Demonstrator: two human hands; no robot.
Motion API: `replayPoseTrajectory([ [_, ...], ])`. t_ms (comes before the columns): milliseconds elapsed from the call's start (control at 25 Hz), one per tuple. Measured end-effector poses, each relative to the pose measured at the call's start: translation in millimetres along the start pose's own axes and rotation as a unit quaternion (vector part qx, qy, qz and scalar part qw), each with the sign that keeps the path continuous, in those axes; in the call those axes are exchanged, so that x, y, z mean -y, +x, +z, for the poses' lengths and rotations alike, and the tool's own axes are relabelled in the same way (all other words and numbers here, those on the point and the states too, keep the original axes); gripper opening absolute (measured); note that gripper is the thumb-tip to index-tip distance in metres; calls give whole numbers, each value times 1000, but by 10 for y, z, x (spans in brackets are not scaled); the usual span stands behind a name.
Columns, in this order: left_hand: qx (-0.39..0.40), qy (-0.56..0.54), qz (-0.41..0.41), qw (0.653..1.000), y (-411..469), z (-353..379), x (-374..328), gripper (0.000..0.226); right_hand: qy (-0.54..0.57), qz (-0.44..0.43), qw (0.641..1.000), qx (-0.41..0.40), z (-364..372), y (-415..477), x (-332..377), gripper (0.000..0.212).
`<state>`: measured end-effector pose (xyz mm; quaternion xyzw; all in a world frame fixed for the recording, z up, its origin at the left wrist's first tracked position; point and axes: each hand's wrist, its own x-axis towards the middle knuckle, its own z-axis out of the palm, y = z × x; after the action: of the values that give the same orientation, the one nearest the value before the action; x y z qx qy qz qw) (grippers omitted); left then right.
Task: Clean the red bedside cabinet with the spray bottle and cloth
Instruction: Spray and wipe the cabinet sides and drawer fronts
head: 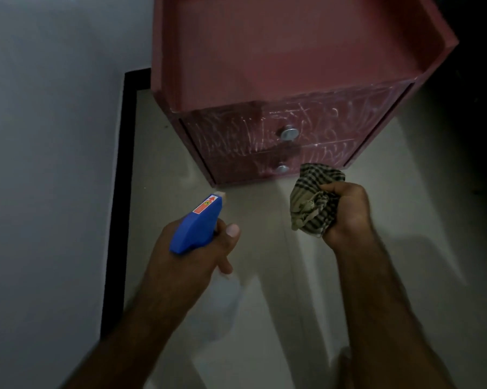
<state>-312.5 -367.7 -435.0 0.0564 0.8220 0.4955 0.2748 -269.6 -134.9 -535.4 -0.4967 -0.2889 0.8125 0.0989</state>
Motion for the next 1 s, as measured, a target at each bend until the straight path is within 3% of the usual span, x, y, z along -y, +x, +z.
replayPoseTrajectory([
  [200, -38, -26, 12, 999, 317, 10, 429, 44, -66, -69, 995, 33, 9, 416, -159, 27],
  [360, -66, -32, 26, 997, 571, 64, 721, 29, -60, -122, 987, 84, 2, 751, -304, 31],
  [480, -76, -34, 49, 995, 716, 65, 856, 30, -67, -155, 977, 129, 22, 964, -366, 31],
  [720, -93, -37, 95, 990, 731, -18, 778, 32, -38, -107, 969, 221, -21, 1004, -631, 57],
  [880, -104, -45, 98, 989, 728, -77, 805, 42, -34, -118, 967, 223, -3, 974, -808, 57],
  [1000, -121, -54, 94, 987, 746, -100, 927, 34, -12, -133, 971, 198, 15, 975, -934, 59],
])
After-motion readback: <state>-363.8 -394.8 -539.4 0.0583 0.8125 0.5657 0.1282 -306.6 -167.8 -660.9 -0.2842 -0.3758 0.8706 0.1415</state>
